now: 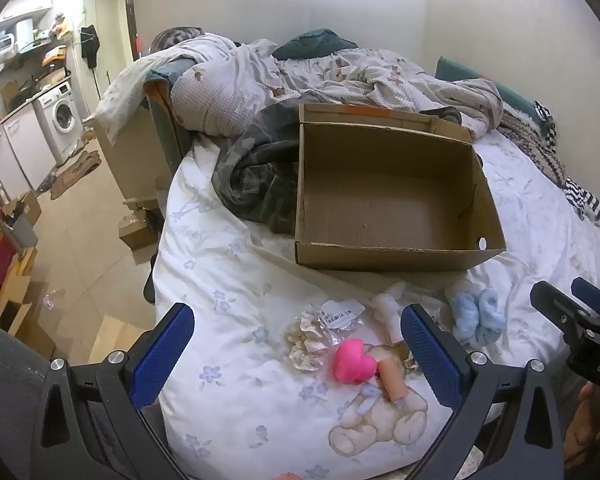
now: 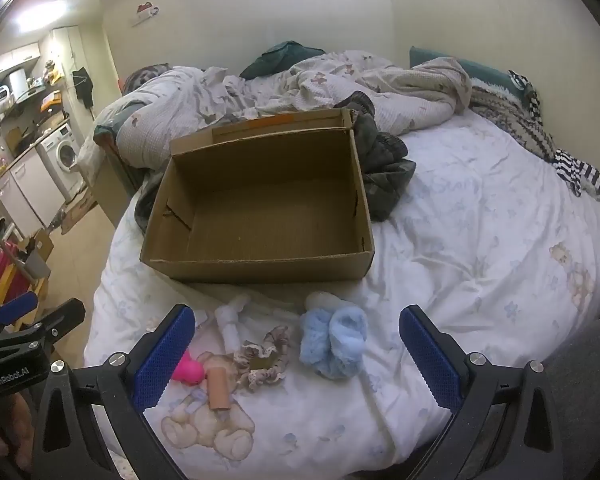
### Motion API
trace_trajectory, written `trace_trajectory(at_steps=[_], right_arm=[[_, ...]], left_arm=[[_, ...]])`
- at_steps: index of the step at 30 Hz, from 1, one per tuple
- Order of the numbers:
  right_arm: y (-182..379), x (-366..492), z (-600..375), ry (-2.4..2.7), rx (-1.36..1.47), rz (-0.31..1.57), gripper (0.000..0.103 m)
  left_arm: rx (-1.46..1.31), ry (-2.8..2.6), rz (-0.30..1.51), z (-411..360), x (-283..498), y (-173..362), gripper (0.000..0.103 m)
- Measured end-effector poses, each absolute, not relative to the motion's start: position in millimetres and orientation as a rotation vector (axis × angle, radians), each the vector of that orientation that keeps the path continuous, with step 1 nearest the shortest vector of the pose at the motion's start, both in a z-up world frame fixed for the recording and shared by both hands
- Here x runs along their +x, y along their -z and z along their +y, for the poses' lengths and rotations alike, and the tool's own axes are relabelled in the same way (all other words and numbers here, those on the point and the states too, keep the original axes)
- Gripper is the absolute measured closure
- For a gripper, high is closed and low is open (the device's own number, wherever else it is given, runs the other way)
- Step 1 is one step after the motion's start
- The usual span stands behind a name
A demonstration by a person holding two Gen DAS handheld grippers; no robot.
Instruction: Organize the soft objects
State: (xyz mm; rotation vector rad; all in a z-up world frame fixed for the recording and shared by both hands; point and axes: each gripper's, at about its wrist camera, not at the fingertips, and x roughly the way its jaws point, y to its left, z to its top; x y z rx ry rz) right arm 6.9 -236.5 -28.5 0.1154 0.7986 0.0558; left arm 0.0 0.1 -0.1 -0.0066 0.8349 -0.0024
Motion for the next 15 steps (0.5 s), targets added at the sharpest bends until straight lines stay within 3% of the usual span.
trace_trajectory(at_steps=[15], right_arm=[[31.0,7.9,-235.8,-0.056,0.118,0.801,0.0]], left_arm=[[0.002,-0.005,0.836,0.1,-0.1,-0.2,0.0]])
